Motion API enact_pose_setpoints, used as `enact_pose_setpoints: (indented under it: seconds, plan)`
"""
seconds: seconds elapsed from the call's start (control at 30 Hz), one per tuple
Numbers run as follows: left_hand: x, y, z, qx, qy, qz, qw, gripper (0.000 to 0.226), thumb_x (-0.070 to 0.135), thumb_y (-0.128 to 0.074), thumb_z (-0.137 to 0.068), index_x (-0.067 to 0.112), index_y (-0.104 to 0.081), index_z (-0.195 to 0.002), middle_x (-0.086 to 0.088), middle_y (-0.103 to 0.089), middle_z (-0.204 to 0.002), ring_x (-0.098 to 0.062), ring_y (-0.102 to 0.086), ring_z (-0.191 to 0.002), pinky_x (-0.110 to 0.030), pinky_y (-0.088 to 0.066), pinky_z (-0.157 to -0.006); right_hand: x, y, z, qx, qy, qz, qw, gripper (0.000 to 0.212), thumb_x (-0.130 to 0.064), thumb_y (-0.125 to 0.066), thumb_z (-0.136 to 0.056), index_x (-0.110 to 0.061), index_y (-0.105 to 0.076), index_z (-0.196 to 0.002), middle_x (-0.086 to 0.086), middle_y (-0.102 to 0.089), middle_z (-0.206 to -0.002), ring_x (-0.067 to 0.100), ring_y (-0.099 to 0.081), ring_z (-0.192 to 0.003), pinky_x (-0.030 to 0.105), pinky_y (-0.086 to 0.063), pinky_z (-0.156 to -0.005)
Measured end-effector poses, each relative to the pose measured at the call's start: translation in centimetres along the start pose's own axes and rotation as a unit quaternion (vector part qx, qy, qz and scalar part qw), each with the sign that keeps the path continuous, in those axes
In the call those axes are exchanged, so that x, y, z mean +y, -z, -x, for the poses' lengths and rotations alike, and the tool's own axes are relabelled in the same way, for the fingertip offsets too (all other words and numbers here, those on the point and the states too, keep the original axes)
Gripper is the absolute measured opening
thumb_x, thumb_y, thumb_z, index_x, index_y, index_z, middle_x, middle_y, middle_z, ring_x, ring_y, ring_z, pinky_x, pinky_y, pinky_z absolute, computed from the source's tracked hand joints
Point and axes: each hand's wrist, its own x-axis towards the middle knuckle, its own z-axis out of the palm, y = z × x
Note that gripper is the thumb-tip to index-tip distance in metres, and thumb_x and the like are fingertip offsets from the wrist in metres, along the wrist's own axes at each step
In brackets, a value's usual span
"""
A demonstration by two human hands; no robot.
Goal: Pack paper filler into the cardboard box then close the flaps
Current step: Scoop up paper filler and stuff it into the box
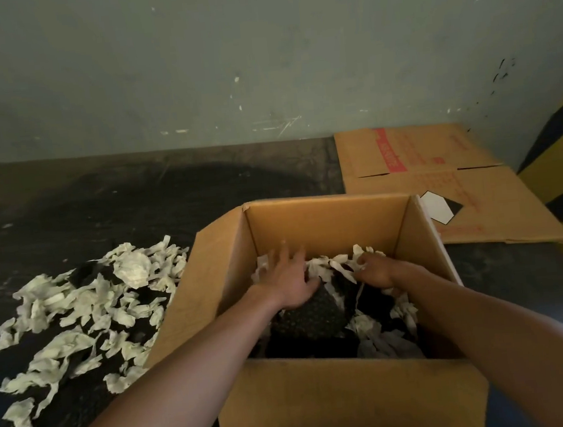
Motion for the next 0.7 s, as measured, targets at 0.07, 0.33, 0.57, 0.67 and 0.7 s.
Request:
enact_pose_setpoints:
  seconds: [0.07, 0.33, 0.57, 0.67, 0.7]
  plan:
    - [-0.1, -1.6, -1.0, -0.136, -0.003, -0.054, 0.989, 0.08, 0.057, -0.039, -0.099, 0.028, 0.007, -0.158, -0.013, -0.004, -0.166, -0.037, -0.019, -0.149, -0.046, -0.025, -0.117, 0.0, -1.5, -1.0, -0.005, 0.045, 0.02, 0.999, 0.069, -0.045, -0.043, -0.099, -0.033, -0.007, -0.156, 0.006, -0.002, -0.166, 0.033, -0.008, -0.151, 0.048, -0.016, -0.12]
    - [-1.0, 0.4, -2.0, -0.107, 0.063, -0.159, 0.979, 0.076, 0.055, -0.04, -0.098, 0.029, -0.001, -0.158, -0.014, -0.001, -0.166, -0.045, -0.006, -0.149, -0.057, -0.018, -0.118, -0.5, 0.0, -1.4, -0.029, 0.046, 0.153, 0.987, 0.059, -0.031, -0.042, -0.099, -0.02, -0.024, -0.154, 0.009, -0.03, -0.159, 0.033, -0.033, -0.142, 0.05, -0.031, -0.113]
    - [1.4, -1.8, -0.5, -0.198, 0.059, 0.136, 0.969, 0.076, 0.046, -0.039, -0.103, 0.015, 0.004, -0.158, -0.009, -0.008, -0.166, -0.028, -0.018, -0.15, -0.034, -0.023, -0.117, -2.9, -1.1, 4.8, -0.181, -0.005, -0.112, 0.977, 0.093, -0.028, -0.055, -0.097, -0.036, 0.018, -0.153, 0.01, -0.028, -0.157, 0.026, -0.059, -0.104, 0.038, -0.061, -0.072]
    - [2.1, -1.9, -0.3, -0.163, 0.019, 0.122, 0.979, 0.075, 0.042, -0.041, -0.103, 0.019, 0.005, -0.158, -0.01, -0.015, -0.165, -0.03, -0.029, -0.146, -0.033, -0.032, -0.109, -2.8, 0.0, 5.1, -0.153, 0.024, -0.132, 0.979, 0.078, -0.032, -0.053, -0.098, -0.035, -0.002, -0.157, 0.01, -0.039, -0.15, 0.023, -0.06, -0.098, 0.037, -0.062, -0.072]
    - [2.2, -1.5, -0.1, -0.154, 0.019, 0.104, 0.982, 0.075, 0.043, -0.041, -0.102, 0.02, 0.003, -0.158, -0.011, -0.017, -0.164, -0.031, -0.033, -0.144, -0.033, -0.035, -0.109, -2.6, 1.0, 5.4, -0.139, 0.023, -0.119, 0.983, 0.067, -0.033, -0.05, -0.099, -0.031, -0.014, -0.156, 0.009, -0.039, -0.15, 0.026, -0.061, -0.102, 0.039, -0.062, -0.074]
